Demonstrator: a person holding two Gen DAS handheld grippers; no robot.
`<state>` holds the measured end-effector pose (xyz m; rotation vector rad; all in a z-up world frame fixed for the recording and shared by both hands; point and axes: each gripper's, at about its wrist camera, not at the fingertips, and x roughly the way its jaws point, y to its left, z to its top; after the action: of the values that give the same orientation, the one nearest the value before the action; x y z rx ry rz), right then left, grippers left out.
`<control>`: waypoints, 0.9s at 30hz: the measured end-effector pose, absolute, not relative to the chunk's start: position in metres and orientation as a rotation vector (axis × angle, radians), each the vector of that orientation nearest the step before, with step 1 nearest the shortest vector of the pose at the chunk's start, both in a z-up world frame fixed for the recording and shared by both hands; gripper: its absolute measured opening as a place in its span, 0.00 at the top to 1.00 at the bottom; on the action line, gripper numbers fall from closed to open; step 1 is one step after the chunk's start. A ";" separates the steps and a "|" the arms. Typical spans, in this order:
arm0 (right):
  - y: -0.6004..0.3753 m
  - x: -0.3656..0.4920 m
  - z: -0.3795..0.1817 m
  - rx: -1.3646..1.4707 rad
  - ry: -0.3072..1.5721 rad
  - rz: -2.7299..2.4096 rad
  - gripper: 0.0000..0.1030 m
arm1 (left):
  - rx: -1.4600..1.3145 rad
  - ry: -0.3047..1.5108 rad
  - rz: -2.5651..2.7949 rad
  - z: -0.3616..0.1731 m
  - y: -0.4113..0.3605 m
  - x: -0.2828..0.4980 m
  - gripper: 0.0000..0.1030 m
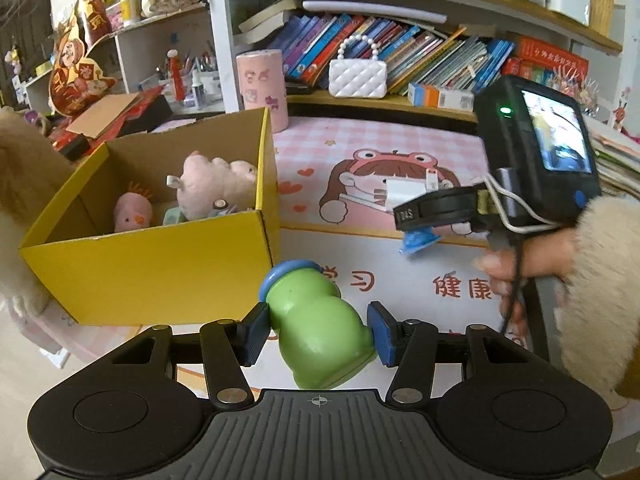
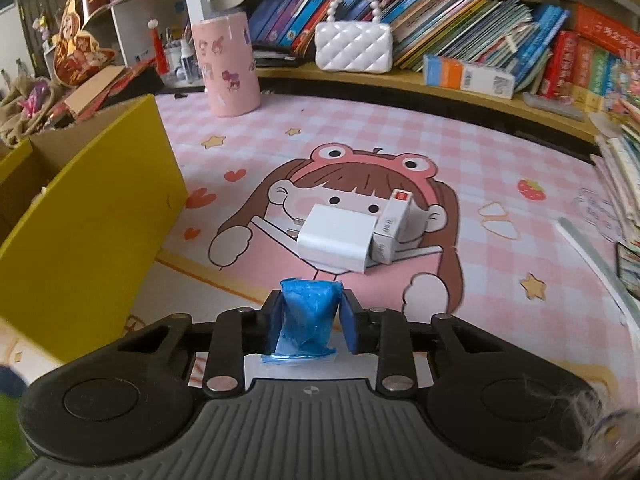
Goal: Organize objects
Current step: 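Grasp the green toy with the left tool while the right tool grasps the blue piece, then carry the green toy and blue piece over the yellow box with both tools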
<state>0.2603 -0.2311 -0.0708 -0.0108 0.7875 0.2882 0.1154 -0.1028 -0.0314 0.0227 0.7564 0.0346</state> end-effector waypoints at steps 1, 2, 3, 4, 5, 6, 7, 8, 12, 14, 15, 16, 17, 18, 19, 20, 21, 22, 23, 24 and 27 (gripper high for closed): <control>-0.231 0.253 -0.067 -0.004 0.782 0.282 0.73 | 0.020 0.749 0.026 -0.031 -0.100 0.113 0.50; -0.232 0.245 -0.063 0.003 0.775 0.277 0.74 | 0.017 0.743 0.018 -0.030 -0.097 0.111 0.50; -0.232 0.237 -0.059 0.008 0.766 0.273 0.74 | 0.015 0.736 0.011 -0.029 -0.094 0.109 0.50; -0.232 0.228 -0.054 0.011 0.758 0.268 0.75 | 0.015 0.730 0.004 -0.028 -0.090 0.107 0.50; -0.232 0.219 -0.050 0.015 0.752 0.265 0.75 | 0.014 0.725 -0.003 -0.028 -0.087 0.106 0.50; -0.233 0.209 -0.046 0.021 0.748 0.259 0.75 | 0.012 0.723 -0.009 -0.028 -0.084 0.104 0.50; -0.232 0.200 -0.043 0.024 0.746 0.253 0.75 | 0.010 0.720 -0.015 -0.028 -0.080 0.101 0.50; -0.232 0.190 -0.039 0.029 0.742 0.246 0.75 | 0.007 0.717 -0.024 -0.028 -0.077 0.099 0.50; -0.226 0.148 -0.031 0.045 0.739 0.221 0.75 | 0.003 0.712 -0.061 -0.030 -0.065 0.091 0.50; -0.221 0.129 -0.030 0.054 0.747 0.206 0.75 | 0.004 0.708 -0.078 -0.030 -0.058 0.084 0.50; -0.217 0.120 -0.030 0.056 0.751 0.201 0.75 | 0.004 0.707 -0.083 -0.030 -0.054 0.081 0.50; -0.213 0.110 -0.030 0.056 0.755 0.198 0.76 | 0.005 0.706 -0.088 -0.030 -0.050 0.078 0.50; -0.208 0.102 -0.030 0.051 0.757 0.197 0.76 | 0.008 0.706 -0.091 -0.030 -0.047 0.075 0.50; -0.203 0.094 -0.031 0.044 0.760 0.196 0.76 | 0.015 0.706 -0.092 -0.031 -0.043 0.071 0.50; -0.198 0.086 -0.032 0.039 0.763 0.197 0.76 | 0.023 0.705 -0.093 -0.031 -0.039 0.067 0.50; -0.193 0.081 -0.032 0.035 0.769 0.200 0.76 | 0.031 0.704 -0.096 -0.032 -0.035 0.062 0.50; -0.188 0.075 -0.033 0.031 0.773 0.201 0.76 | 0.034 0.706 -0.099 -0.032 -0.031 0.058 0.50; -0.183 0.069 -0.034 0.028 0.777 0.203 0.76 | 0.036 0.709 -0.102 -0.033 -0.027 0.054 0.50; -0.177 0.063 -0.034 0.025 0.781 0.208 0.76 | 0.039 0.712 -0.104 -0.034 -0.022 0.050 0.50; -0.172 0.057 -0.035 0.021 0.785 0.212 0.76 | 0.040 0.715 -0.105 -0.035 -0.018 0.045 0.50; -0.155 0.042 -0.038 0.007 0.794 0.228 0.76 | 0.033 0.723 -0.101 -0.038 -0.004 0.032 0.50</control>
<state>0.0420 -0.1551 -0.0376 0.0069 0.7941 0.2281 0.0320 -0.0036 -0.0378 0.0334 0.7231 -0.1007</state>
